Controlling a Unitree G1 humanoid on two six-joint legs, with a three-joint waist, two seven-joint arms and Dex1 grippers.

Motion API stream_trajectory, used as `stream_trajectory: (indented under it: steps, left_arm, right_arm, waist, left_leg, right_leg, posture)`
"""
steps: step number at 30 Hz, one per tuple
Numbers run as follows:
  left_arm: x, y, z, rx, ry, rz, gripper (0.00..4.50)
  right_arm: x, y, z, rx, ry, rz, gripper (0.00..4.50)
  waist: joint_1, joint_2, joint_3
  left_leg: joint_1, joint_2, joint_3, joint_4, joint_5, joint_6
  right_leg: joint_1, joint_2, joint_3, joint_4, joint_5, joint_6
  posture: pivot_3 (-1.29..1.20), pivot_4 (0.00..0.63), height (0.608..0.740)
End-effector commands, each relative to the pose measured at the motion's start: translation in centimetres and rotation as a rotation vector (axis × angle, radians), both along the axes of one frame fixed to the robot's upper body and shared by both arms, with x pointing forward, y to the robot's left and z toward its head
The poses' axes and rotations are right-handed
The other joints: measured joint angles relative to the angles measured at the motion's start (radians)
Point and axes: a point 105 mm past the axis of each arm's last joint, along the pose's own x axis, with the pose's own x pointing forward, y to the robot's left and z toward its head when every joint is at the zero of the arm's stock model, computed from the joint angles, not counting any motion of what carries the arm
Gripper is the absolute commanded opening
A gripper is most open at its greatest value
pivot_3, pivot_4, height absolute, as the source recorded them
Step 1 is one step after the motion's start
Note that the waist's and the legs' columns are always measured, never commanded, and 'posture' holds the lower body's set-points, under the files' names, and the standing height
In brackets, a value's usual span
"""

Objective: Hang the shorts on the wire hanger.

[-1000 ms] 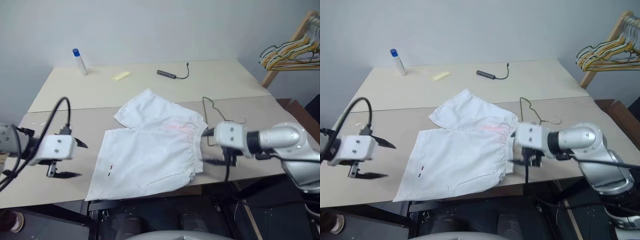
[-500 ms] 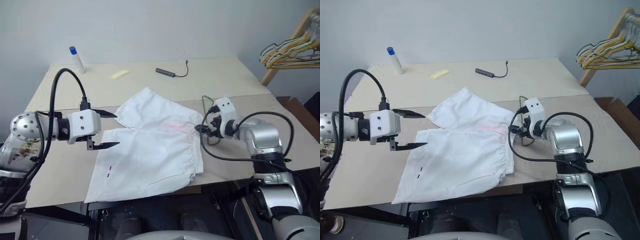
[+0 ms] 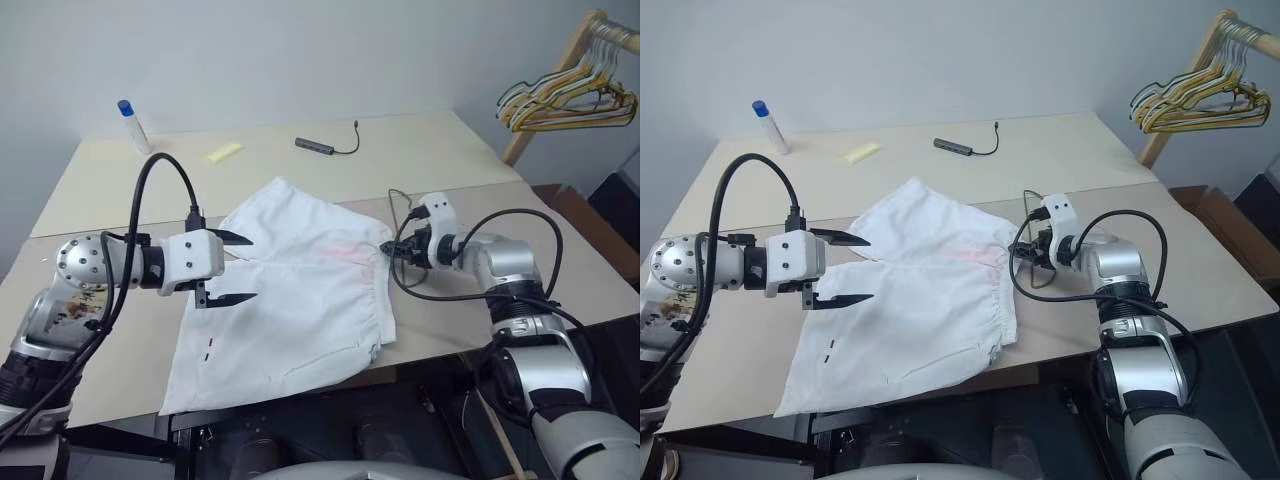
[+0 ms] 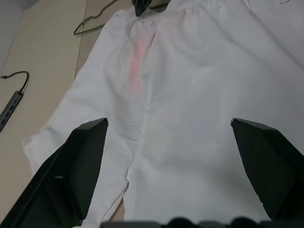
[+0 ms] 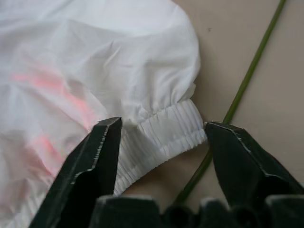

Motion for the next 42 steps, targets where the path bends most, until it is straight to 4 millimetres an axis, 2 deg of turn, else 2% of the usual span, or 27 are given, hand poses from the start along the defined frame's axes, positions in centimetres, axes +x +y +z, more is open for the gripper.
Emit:
stream_trajectory:
  steps: [1,6,12,19,22,26,30,38,39,40,42]
  left_arm:
    - [0.1,0.0,0.2,0.015,-0.034,-0.005,4.50]
    - [0.3,0.1,0.0,0.019,-0.055,0.010,4.50]
    - [0.7,0.2,-0.2,0.030,-0.064,0.020,4.50]
    - [0.8,0.1,-0.6,0.045,-0.070,0.024,4.50]
    - [0.8,0.3,-0.7,0.054,-0.075,0.036,4.50]
    - [0.5,0.5,-0.8,0.052,-0.079,0.048,4.50]
    - [0.2,0.6,-1.0,0.050,-0.072,0.055,4.50]
    - [0.7,0.5,-1.2,0.055,-0.082,0.055,4.50]
    - [0.8,0.4,-1.2,0.053,-0.084,0.051,4.50]
    - [0.9,0.3,-1.2,0.052,-0.085,0.048,4.50]
    - [1.2,0.3,-1.2,0.049,-0.094,0.051,4.50]
  right_arm:
    - [1.0,0.5,1.2,-0.007,-0.051,0.014,1.80]
    - [1.8,0.4,1.5,-0.023,-0.092,-0.003,0.11]
    - [3.3,1.7,3.0,-0.112,-0.248,0.065,0.05]
    - [4.0,5.0,3.1,-0.202,-0.357,0.210,0.05]
    - [4.4,5.6,2.9,-0.253,-0.392,0.209,0.05]
    - [4.9,5.4,3.2,-0.248,-0.412,0.134,0.05]
    - [4.7,5.2,3.0,-0.309,-0.452,0.200,1.13]
    - [5.4,3.0,4.7,-0.316,-0.523,0.098,3.89]
    - [5.5,2.2,4.6,-0.343,-0.508,0.065,4.20]
    - [5.5,1.7,4.4,-0.362,-0.496,0.041,4.45]
    - [5.4,0.9,4.2,-0.310,-0.451,-0.015,4.45]
  waist:
    - [-0.001,0.000,0.000]
    - [-0.001,0.000,0.000]
    - [-0.003,0.001,0.000]
    - [-0.016,0.001,0.000]
    - [-0.016,0.001,0.000]
    - [-0.014,0.001,0.001]
    - [-0.011,0.001,0.001]
    - [-0.011,0.001,0.001]
    - [-0.011,0.001,0.001]
    - [-0.011,0.001,0.001]
    - [-0.011,0.001,0.001]
  left_leg:
    - [0.000,0.000,0.000,0.000,0.000,0.000]
    - [0.001,0.000,0.000,0.000,0.000,0.000]
    - [0.001,0.000,0.001,-0.001,0.000,0.000]
    - [0.001,0.000,0.001,-0.001,0.001,-0.001]
    - [0.001,0.000,0.001,-0.001,0.001,-0.002]
    - [0.002,0.000,0.001,-0.002,0.003,-0.005]
    - [0.002,0.001,0.001,-0.002,0.005,-0.009]
    - [0.002,0.001,0.001,-0.002,0.004,-0.008]
    - [0.002,0.001,0.001,-0.002,0.004,-0.008]
    - [0.002,0.001,0.001,-0.002,0.004,-0.007]
    - [0.002,0.001,0.001,-0.002,0.004,-0.007]
  right_leg:
    - [0.000,0.000,0.000,0.000,0.000,0.000]
    - [0.000,0.000,0.001,0.000,0.000,0.000]
    - [0.000,0.000,0.001,0.000,0.000,0.000]
    - [0.000,0.000,0.001,0.001,0.000,0.000]
    - [0.000,0.000,0.001,0.001,0.000,0.000]
    - [0.000,0.000,0.001,0.001,0.000,0.000]
    - [0.000,0.000,0.001,0.001,0.000,0.000]
    - [0.000,0.000,0.001,0.001,0.000,-0.001]
    - [0.000,0.000,0.001,0.001,0.000,-0.001]
    - [0.000,0.000,0.001,0.001,0.000,-0.001]
    - [0.000,0.000,0.001,0.001,0.000,-0.001]
  posture:
    - [-0.04,0.000,0.740]
    - [-0.04,0.000,0.740]
    - [-0.04,0.000,0.740]
    - [-0.03,0.000,0.740]
    - [-0.01,0.000,0.740]
    - [-0.01,0.000,0.740]
    - [0.00,0.000,0.740]
    - [-0.03,0.000,0.740]
    - [-0.03,0.000,0.740]
    - [-0.04,0.000,0.740]
    - [-0.05,0.000,0.740]
